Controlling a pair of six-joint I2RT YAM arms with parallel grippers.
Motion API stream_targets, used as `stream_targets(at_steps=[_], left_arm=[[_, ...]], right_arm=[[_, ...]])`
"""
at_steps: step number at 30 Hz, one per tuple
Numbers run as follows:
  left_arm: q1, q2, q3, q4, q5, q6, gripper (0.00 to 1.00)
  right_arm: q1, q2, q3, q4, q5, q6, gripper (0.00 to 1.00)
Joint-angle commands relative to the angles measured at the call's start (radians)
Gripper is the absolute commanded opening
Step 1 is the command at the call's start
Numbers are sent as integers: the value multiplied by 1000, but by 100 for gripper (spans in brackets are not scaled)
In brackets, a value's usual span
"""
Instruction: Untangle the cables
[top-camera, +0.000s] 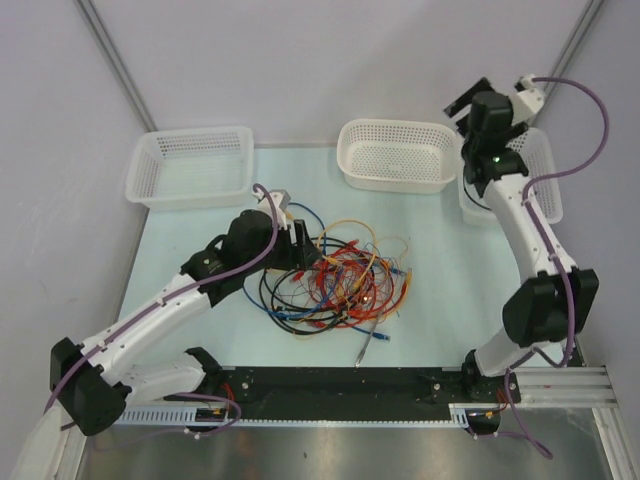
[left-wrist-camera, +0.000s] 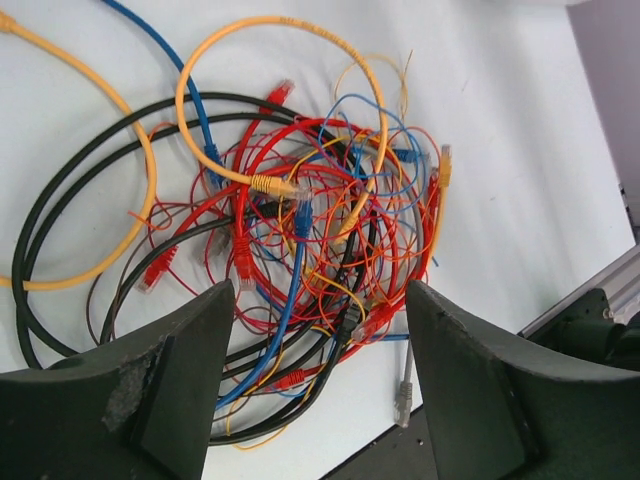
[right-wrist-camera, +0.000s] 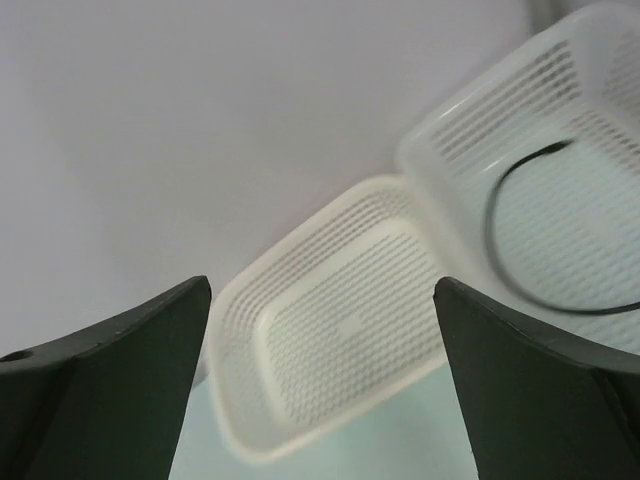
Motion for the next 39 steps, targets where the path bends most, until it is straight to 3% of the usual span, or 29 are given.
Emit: stream_targets(at_steps=[1, 4, 10, 13, 17, 20, 28, 39], left_arm=[[5, -55, 40, 0, -38, 0, 74], [6, -78, -1, 26, -29, -24, 74], [6, -107, -78, 34, -37, -46, 74], [6, -92, -86, -1, -81, -43, 74], [11, -12, -78, -40, -61, -73, 73], [13, 46, -90, -28, -9, -106, 71], [14, 71, -150, 26, 66, -144, 70], [13, -3, -172, 2, 75, -140, 71]], right_arm=[[212, -229, -185, 137, -58, -87, 100], [384, -283, -260, 88, -115, -140, 100], [596, -311, -418, -128, -172, -112, 100], [648, -378, -578, -112, -245, -86, 98], [673, -444, -734, -35, -411, -75, 84], [742, -484, -817, -49, -384, -52, 90], [759, -420, -942, 84, -397, -34, 98], [696, -145, -919, 303, -347, -57, 88]])
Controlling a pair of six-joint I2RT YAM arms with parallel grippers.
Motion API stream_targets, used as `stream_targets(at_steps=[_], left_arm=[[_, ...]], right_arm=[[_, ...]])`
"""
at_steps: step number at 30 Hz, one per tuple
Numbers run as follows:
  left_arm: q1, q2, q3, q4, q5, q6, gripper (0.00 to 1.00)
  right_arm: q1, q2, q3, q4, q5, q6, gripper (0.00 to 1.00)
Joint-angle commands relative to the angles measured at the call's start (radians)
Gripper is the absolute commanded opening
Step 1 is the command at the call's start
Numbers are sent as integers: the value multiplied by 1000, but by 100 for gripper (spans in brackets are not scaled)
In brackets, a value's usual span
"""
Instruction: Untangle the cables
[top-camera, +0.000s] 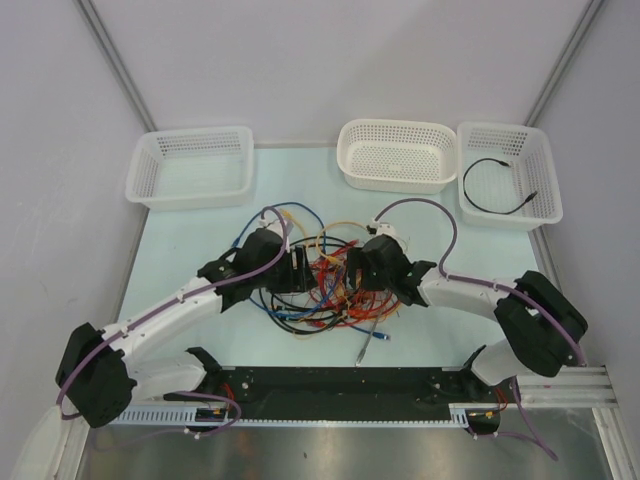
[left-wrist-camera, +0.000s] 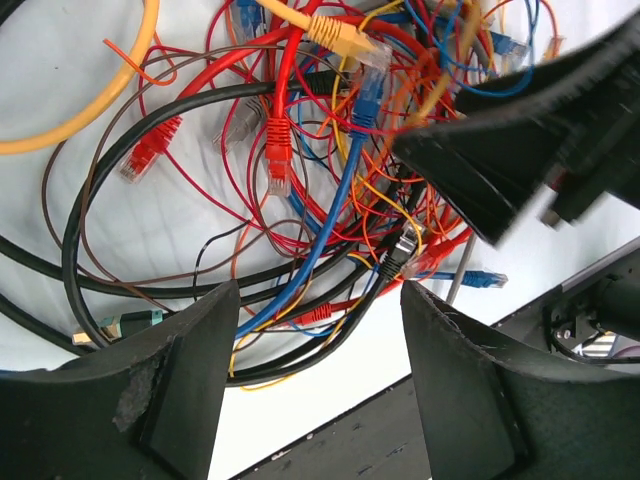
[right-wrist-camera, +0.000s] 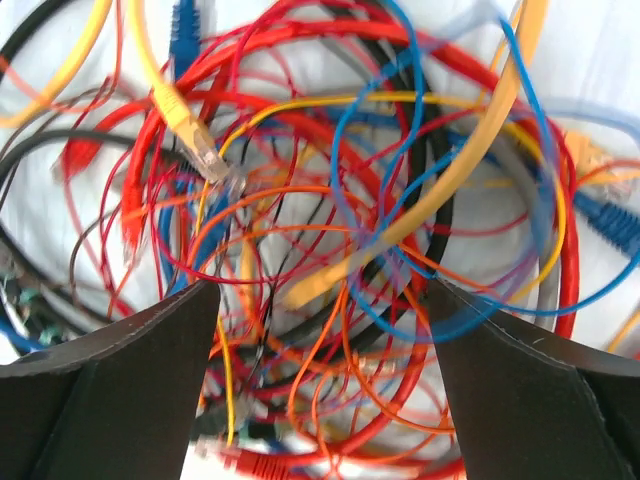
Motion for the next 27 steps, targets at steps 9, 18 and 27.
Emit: stream_targets(at_steps=[9, 18, 27], left_arm=[[5, -113, -15, -1, -37, -8, 71], [7, -229, 56, 3, -144, 45, 72], [10, -349, 77, 112, -184, 75, 73]], right_arm=[[15, 30, 47, 107, 82, -41, 25], [119, -344, 155, -94, 105, -110, 0], [147, -501, 307, -295, 71, -131, 0]])
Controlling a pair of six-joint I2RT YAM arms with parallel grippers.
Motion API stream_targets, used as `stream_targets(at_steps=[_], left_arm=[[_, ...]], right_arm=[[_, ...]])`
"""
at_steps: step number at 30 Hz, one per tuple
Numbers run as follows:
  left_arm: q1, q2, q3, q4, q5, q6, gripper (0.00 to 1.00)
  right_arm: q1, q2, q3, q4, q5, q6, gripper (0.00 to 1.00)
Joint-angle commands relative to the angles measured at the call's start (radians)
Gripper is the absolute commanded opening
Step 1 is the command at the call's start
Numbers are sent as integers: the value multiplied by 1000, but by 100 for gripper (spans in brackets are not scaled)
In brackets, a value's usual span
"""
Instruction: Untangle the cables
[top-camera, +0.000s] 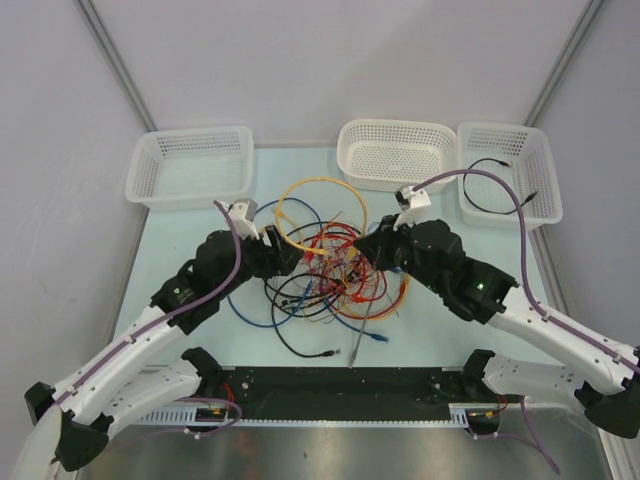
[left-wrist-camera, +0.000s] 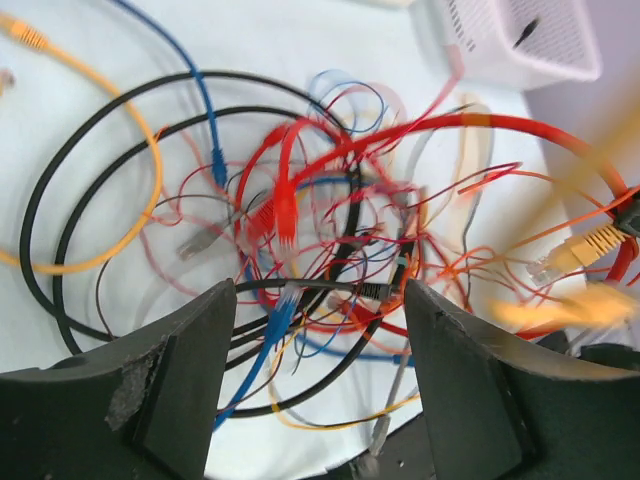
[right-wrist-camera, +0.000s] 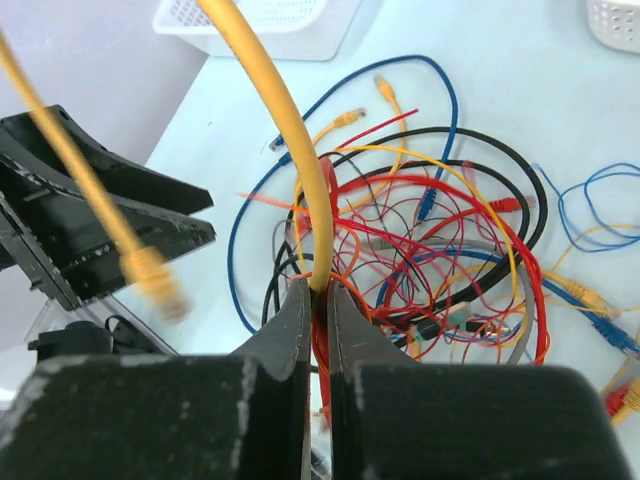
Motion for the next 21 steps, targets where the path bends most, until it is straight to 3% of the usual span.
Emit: stream_targets(at_steps=[1, 7, 16, 19, 21], left_arm=[[8, -52, 37, 94, -26, 32, 74], [10, -130, -16, 229, 52, 51, 75], [8, -86, -52, 311, 129, 41, 74], [8, -92, -46, 323, 118, 37, 74], [8, -107, -29, 291, 24, 26, 75]], right_arm=[[15, -46, 48, -89, -2, -4, 0], [23, -60, 48, -84, 2, 13, 0], [23, -48, 68, -58, -42, 22, 0], [23, -51, 68, -76, -24, 18, 0], [25, -54, 68, -89, -16, 18, 0]])
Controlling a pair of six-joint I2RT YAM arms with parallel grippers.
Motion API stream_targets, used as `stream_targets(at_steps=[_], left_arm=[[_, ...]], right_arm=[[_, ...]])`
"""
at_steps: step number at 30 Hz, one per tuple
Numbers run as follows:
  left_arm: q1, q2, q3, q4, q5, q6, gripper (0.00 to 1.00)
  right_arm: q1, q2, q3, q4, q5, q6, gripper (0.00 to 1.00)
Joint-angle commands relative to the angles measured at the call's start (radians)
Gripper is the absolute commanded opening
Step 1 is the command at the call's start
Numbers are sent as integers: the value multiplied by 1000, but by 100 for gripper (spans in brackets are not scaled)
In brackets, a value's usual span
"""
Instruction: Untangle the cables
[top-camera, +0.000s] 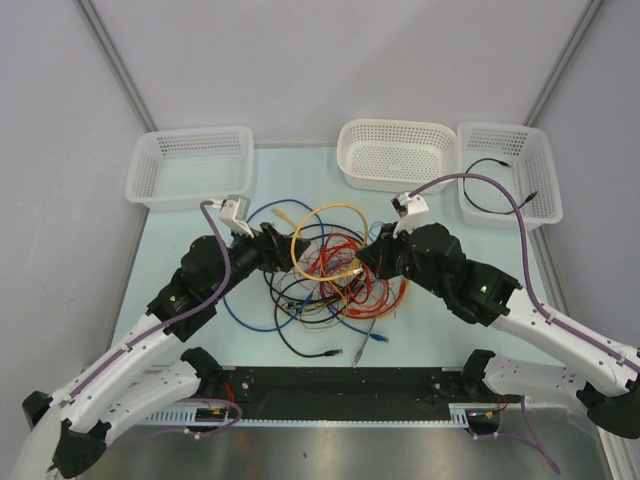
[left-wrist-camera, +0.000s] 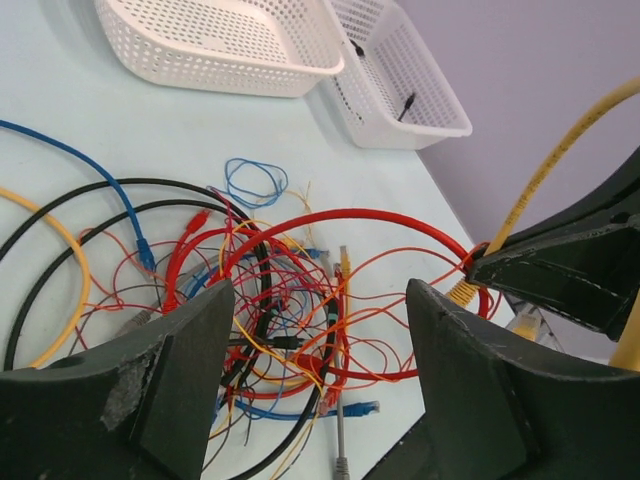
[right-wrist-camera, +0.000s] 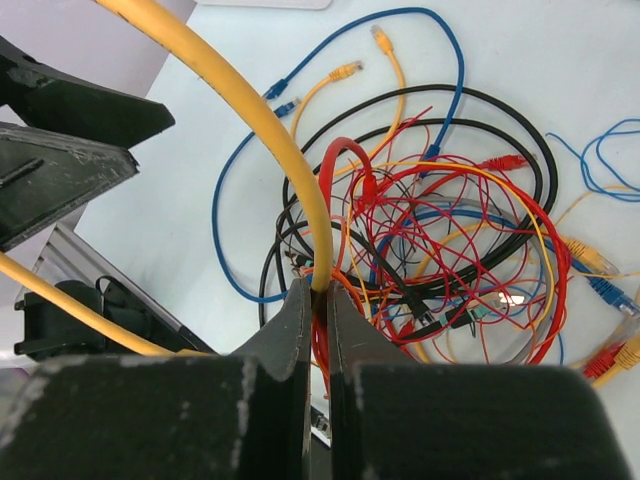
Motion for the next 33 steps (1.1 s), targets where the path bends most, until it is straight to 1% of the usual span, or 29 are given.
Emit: stream_targets(at_steps=[1, 2, 3, 4, 5, 6, 8, 9, 10, 11, 12, 13, 15, 16, 18, 19, 21, 22, 26, 29, 31, 32, 33], left_arm=[[7, -34, 31, -25, -120, -8, 77], [10, -42, 59, -64, -232, -19, 77], [22, -39, 76, -107, -278, -38, 78], [37, -33, 96, -189, -309, -48, 79], [51, -28, 123, -218, -340, -51, 78], [81, -33, 128, -233, -340, -55, 79], [105, -66, 117, -192, -325, -45, 80], [120, -110, 91, -161, -298, -27, 81], [129, -126, 84, -106, -282, -16, 86], [138, -137, 80, -85, -264, -8, 89], [155, -132, 89, -65, -180, 21, 90], [164, -119, 97, -31, -131, 38, 91], [168, -87, 135, -15, -40, 76, 92], [166, -51, 142, 6, 56, 84, 93], [166, -28, 149, 35, 132, 102, 93], [166, -14, 145, 85, 226, 106, 93], [166, -1, 131, 110, 304, 116, 93], [166, 4, 129, 168, 374, 125, 94], [165, 61, 160, 164, 494, 205, 93], [165, 85, 182, 134, 522, 243, 90], [166, 87, 179, 129, 519, 248, 84], [165, 88, 171, 127, 514, 257, 80], [165, 90, 169, 126, 513, 259, 65]], right_arm=[[5, -15, 52, 23, 13, 9, 0], [5, -17, 52, 18, 18, 9, 0], [7, -20, 52, 17, 18, 7, 0], [5, -20, 52, 15, 22, 7, 0], [5, -23, 52, 12, 22, 6, 0], [5, -23, 52, 11, 24, 4, 0], [5, -25, 52, 5, 27, 4, 0], [5, -25, 52, 3, 28, 4, 0], [5, -25, 52, 0, 32, 3, 0], [5, -23, 52, -3, 33, 1, 0], [5, -22, 52, -6, 33, 3, 0], [5, -20, 52, -5, 30, 1, 0], [5, -12, 52, -3, 28, -2, 0], [5, -11, 52, -2, 25, -2, 0], [5, -5, 52, 3, 21, -2, 0], [5, -3, 52, 3, 16, 0, 0], [5, 0, 52, 5, 6, 1, 0], [5, 1, 52, 5, -7, 1, 0], [7, 6, 52, 6, -50, 4, 0], [5, 5, 52, 0, -62, 11, 0], [5, 5, 52, -3, -62, 12, 0], [7, 6, 52, -3, -62, 14, 0], [5, 3, 52, -3, -62, 12, 0]])
